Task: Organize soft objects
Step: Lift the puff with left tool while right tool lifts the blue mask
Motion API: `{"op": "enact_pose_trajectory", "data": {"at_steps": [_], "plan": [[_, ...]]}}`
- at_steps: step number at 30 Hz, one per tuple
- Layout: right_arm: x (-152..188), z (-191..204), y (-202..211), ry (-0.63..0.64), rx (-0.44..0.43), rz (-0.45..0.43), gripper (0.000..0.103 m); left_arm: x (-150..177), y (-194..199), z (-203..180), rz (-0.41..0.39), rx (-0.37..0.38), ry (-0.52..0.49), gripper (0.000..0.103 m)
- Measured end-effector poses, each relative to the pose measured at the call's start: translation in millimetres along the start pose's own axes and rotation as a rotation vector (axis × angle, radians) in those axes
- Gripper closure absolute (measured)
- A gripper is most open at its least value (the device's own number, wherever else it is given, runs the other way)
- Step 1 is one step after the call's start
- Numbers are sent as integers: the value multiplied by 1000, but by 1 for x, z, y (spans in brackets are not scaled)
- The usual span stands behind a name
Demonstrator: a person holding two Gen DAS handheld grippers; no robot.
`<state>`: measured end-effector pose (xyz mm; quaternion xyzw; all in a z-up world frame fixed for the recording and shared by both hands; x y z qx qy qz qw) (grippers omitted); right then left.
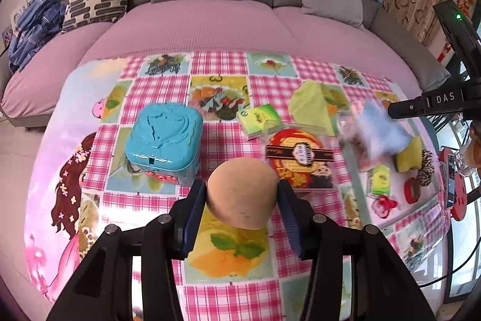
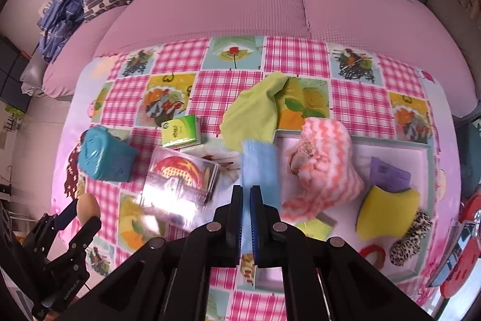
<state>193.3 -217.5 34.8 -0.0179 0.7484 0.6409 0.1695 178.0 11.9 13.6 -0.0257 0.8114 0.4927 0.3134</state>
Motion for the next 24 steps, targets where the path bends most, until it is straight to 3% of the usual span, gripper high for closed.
{"op": "enact_pose_trajectory", "data": {"at_steps": [9, 24], "plan": [[27, -17, 29, -4, -1, -24, 100, 2, 22, -32, -26, 9, -35, 53], [74, 14, -32, 29, -50, 94, 98, 29, 10, -24, 32, -8, 0, 53]]}}
Point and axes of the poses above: each gripper's, at about its wrist camera, not at the fingertips, and y roughly against the way its jaws point, z to its left, x to its underside, the point moved 7 cm from there along -y, roughly the way its jaws point, and after that the axes turned 15 degrees about x, right-handed, at the moved point
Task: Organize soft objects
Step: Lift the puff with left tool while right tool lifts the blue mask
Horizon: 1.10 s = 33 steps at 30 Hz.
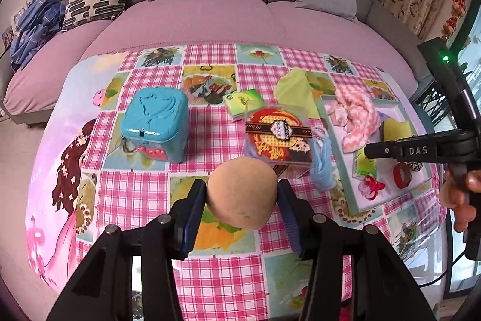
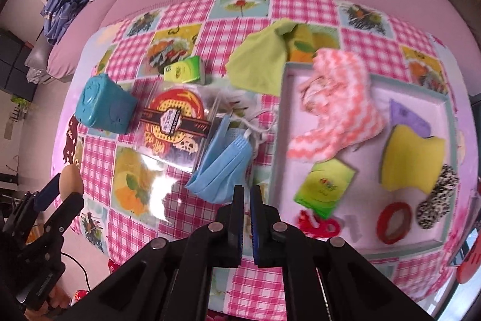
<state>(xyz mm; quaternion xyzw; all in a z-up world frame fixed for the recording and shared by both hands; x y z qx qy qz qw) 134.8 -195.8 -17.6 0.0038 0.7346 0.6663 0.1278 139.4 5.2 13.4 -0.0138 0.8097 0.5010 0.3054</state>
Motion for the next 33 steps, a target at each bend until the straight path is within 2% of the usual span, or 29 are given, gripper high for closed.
{"op": "enact_pose_trajectory", "data": {"at_steps": [6, 10, 19, 22, 25, 28, 33], "plan": [[-1, 20, -11, 20, -15, 15, 97, 4, -4, 11, 12, -6, 20, 53], [-2, 33, -15, 46, -15, 21, 69, 7, -7, 18, 19, -9, 37, 53], [-1, 56, -31, 73, -12, 47, 68, 12, -12, 32, 32, -13, 65, 53], [-2, 60, -37, 81, 6, 55, 55, 13, -14, 35, 35, -14, 72, 53], [-2, 64, -44, 91, 20, 64, 54, 15, -16, 38, 41, -12, 78, 53], [-2, 67, -51, 90, 34, 71, 47, 16, -19, 40, 46, -9, 81, 53], [-5, 68, -59, 97, 59, 78, 47, 18, -24, 43, 55, -7, 85, 53]]}}
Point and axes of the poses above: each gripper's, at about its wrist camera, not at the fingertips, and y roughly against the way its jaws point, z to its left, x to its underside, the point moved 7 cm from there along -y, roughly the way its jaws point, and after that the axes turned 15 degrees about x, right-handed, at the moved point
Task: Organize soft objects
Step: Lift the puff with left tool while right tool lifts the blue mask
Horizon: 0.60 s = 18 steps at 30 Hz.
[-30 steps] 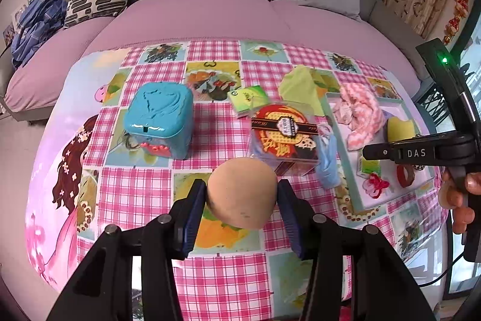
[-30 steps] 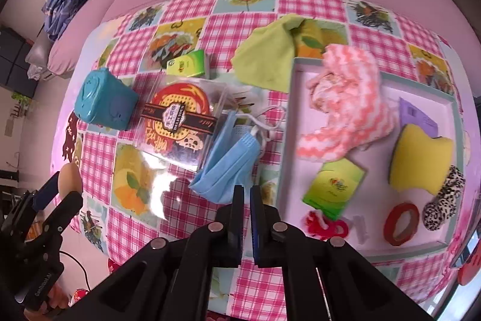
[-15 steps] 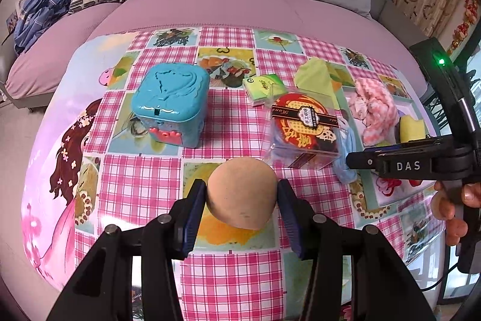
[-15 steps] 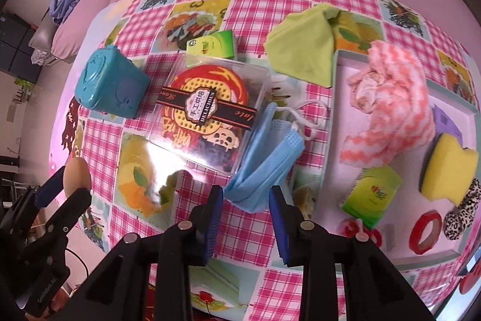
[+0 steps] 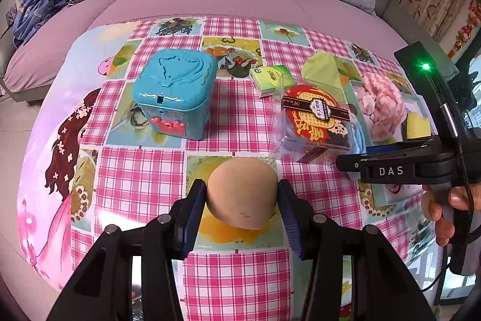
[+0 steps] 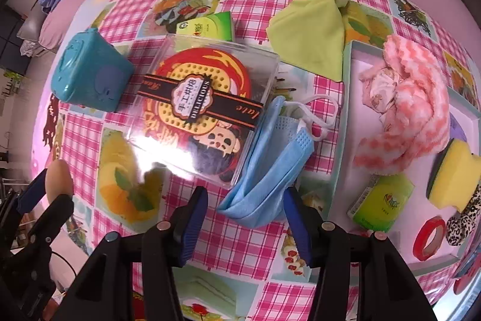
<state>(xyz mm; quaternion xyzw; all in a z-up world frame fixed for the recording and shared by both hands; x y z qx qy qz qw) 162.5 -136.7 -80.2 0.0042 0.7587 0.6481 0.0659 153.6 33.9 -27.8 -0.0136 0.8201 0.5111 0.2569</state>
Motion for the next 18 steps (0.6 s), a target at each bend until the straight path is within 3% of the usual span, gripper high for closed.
{"op": "enact_pose_trajectory", "data": {"at_steps": [8, 18], "plan": [[-4, -4, -12, -8, 25, 17, 49, 1, -8, 5, 15, 1, 5, 53], [4, -11, -11, -8, 37, 9, 78, 2, -7, -1, 21, 1, -11, 53]]}}
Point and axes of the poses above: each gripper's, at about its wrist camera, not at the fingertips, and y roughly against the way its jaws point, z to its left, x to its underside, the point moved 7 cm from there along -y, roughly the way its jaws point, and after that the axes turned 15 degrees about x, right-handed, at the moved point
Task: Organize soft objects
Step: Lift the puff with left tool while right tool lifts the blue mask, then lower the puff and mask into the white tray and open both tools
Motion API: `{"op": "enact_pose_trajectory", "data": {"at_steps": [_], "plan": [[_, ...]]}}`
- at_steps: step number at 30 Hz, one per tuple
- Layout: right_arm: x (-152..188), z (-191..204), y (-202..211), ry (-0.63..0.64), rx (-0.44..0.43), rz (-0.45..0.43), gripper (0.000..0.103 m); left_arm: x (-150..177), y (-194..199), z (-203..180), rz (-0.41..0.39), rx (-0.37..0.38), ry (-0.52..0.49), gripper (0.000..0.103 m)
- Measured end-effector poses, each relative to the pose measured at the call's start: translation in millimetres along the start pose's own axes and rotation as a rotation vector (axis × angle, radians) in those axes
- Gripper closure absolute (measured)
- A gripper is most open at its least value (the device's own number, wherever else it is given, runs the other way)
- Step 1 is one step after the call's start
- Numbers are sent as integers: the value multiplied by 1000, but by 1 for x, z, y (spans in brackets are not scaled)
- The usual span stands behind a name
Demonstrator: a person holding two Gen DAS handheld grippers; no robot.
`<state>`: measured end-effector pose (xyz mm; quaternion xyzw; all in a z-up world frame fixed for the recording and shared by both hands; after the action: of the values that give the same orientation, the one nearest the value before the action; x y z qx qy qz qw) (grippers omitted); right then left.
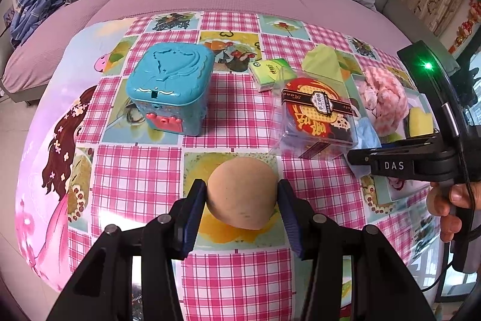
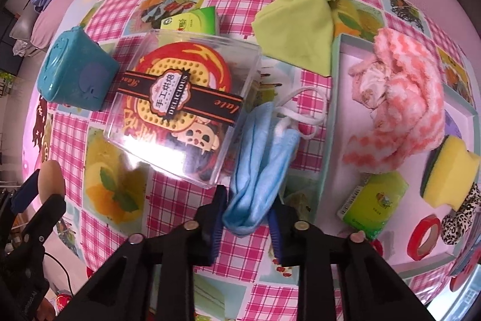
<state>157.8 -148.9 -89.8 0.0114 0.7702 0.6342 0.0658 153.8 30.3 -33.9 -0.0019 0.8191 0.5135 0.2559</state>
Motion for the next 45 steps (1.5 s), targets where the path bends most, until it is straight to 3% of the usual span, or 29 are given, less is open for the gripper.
{"op": "enact_pose_trajectory", "data": {"at_steps": [5, 13, 23, 35, 45], "plan": [[7, -14, 9, -15, 2, -13, 87, -2, 6, -8, -7, -4, -15, 53], [13, -43, 45, -24, -16, -72, 89, -21, 26, -35, -37, -20, -76, 53], [15, -114, 98, -93, 2, -157, 88, -61, 42, -128, -99, 50, -219, 53], [61, -223, 65, -224, 66, -66, 88, -49, -39, -245, 18, 163, -371, 53], [78, -251, 13, -255, 54, 19, 88, -30, -117, -267, 130, 152, -414, 53]]}}
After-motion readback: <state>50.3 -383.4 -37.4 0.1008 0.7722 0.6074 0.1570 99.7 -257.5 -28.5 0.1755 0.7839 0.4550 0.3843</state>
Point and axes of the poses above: each gripper's, at about its wrist camera, not at the fingertips, and y roughly against the way its jaws point, z to its left, x to its underside, the point moved 7 cm from there along -y, roughly the way its jaws point, and after that the axes turned 15 degrees about x, right-handed, at the moved point
